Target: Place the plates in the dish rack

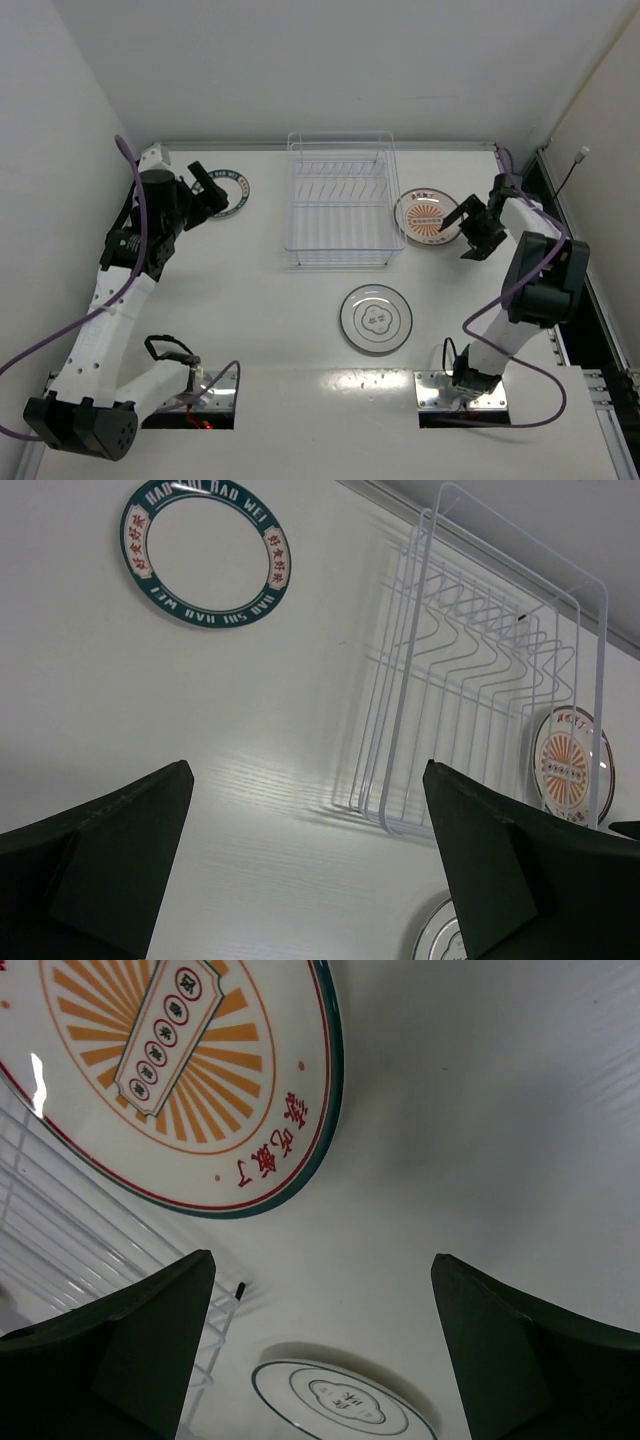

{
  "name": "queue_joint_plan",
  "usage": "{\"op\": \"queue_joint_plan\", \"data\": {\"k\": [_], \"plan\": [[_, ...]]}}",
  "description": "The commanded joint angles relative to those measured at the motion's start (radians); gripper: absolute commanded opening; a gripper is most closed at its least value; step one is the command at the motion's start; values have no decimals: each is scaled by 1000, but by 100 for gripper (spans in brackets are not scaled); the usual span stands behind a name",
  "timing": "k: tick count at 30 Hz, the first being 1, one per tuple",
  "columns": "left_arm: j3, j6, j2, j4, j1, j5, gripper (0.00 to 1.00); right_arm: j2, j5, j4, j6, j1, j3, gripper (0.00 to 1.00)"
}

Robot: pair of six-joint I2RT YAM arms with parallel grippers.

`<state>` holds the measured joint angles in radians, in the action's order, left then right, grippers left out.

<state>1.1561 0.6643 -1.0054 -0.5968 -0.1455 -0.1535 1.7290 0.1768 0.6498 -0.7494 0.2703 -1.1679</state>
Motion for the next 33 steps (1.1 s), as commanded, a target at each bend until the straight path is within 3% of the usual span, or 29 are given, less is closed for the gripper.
{"op": "queue_joint_plan", "data": {"k": [1, 8, 10, 17, 18, 19, 29, 33], "plan": [[-25, -29, 42, 19, -6, -3, 100, 51, 113, -118, -44, 12, -36, 86], [-75, -23, 42, 54, -6, -17, 100, 271, 138, -141, -85, 3, -139, 57], [-99, -23, 42, 54, -6, -8, 100, 322, 138, -124, -94, 3, -186, 54], [-99, -45, 24, 54, -6, -41, 100, 369, 138, -144, -116, -6, -161, 17], [-116, -45, 24, 78, -6, -41, 100, 369, 138, -130, -104, -6, -170, 5], [-137, -20, 24, 78, -6, -29, 100, 350, 118, -102, -91, -6, -179, 0], [-191, -25, -4, 173, -6, -67, 100, 129, -85, 76, 76, -16, -415, 0], [-170, -48, -38, 163, -17, -121, 100, 29, -210, 108, 108, -46, -424, 0]]}}
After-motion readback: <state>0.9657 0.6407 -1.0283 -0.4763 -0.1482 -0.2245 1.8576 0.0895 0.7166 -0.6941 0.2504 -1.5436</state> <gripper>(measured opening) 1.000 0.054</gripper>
